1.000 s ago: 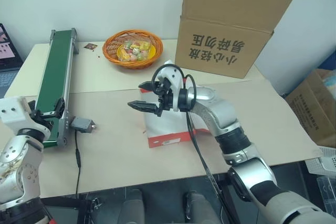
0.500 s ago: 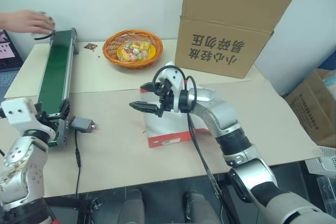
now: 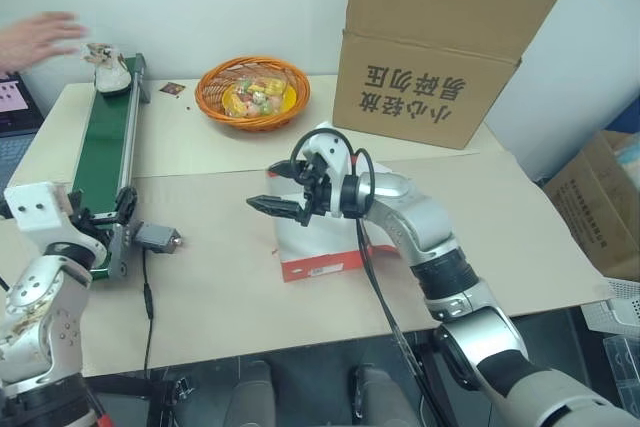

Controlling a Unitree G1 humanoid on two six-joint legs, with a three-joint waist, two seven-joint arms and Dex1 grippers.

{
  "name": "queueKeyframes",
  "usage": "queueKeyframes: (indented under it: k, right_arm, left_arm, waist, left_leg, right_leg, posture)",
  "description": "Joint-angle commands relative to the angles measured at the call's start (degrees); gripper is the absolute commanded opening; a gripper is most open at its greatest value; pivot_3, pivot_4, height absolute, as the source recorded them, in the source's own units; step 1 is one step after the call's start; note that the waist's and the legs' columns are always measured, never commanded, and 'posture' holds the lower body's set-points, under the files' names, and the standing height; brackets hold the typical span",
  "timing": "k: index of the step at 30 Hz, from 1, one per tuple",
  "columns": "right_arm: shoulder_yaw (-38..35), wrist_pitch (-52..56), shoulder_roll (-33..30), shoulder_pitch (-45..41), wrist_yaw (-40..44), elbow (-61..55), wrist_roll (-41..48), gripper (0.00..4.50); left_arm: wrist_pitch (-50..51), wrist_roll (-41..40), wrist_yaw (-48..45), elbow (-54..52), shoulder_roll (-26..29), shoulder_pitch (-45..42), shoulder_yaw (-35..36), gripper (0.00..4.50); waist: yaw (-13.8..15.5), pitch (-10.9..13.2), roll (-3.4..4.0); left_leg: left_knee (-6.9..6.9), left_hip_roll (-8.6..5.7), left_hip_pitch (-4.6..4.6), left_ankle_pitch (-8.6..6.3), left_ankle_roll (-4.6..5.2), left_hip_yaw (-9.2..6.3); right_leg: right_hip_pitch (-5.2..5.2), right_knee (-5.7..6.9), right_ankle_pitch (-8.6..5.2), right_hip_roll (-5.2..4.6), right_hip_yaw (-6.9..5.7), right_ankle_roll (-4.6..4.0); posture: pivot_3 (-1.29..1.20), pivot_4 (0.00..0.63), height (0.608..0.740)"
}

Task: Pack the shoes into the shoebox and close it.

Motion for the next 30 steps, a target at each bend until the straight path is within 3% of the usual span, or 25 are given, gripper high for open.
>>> queueKeyframes:
  k: [1, 7, 13, 30]
  right_arm:
    - [-2.27, 0.61, -0.22, -0.16, -0.16, -3.95, 1.53, 4.47]
    - [-2.54, 3.8, -0.96, 2.63, -0.44, -8.48, 2.86, 4.47]
    - [-2.95, 6.48, -1.87, 4.81, -1.38, -11.71, 3.85, 4.47]
    - [-1.54, 9.16, -3.1, 11.72, -4.81, -16.22, 3.0, 4.47]
  left_arm:
    - [2.42, -2.92, -3.13, -2.68, 2.85, 1.23, 2.95, 4.5]
    - [11.8, -4.53, -3.23, -5.13, 7.13, 5.05, 5.02, 4.5]
    - [22.05, -7.71, 1.18, -7.66, 8.87, 2.33, 9.09, 4.5]
    - [24.66, -4.56, 6.08, -6.09, 5.59, 0.32, 8.24, 4.5]
  waist:
    - [-0.02, 0.0, 0.0]
    - [-0.04, 0.01, 0.01]
    - [-0.01, 0.02, 0.0]
    - [0.01, 0.0, -0.06]
  left_leg:
    - [-0.01, 0.0, 0.0, 0.0, 0.0, 0.0]
    - [-0.06, 0.02, 0.0, -0.02, -0.03, 0.01]
    - [-0.05, 0.06, 0.0, -0.03, -0.04, 0.01]
    - [0.01, 0.05, -0.4, 0.0, -0.05, 0.02]
  right_leg:
    - [-0.01, 0.0, -0.01, 0.0, 0.0, -0.01]
    - [-0.07, 0.01, -0.05, -0.01, 0.0, -0.09]
    - [-0.18, 0.03, -0.1, -0.02, -0.04, -0.06]
    - [-0.57, 0.17, 0.01, 0.0, -0.02, -0.28]
  posture:
    - [0.0, 0.15, 0.709]
    - [0.0, 0.15, 0.709]
    - [0.0, 0.15, 0.709]
    - [0.0, 0.15, 0.709]
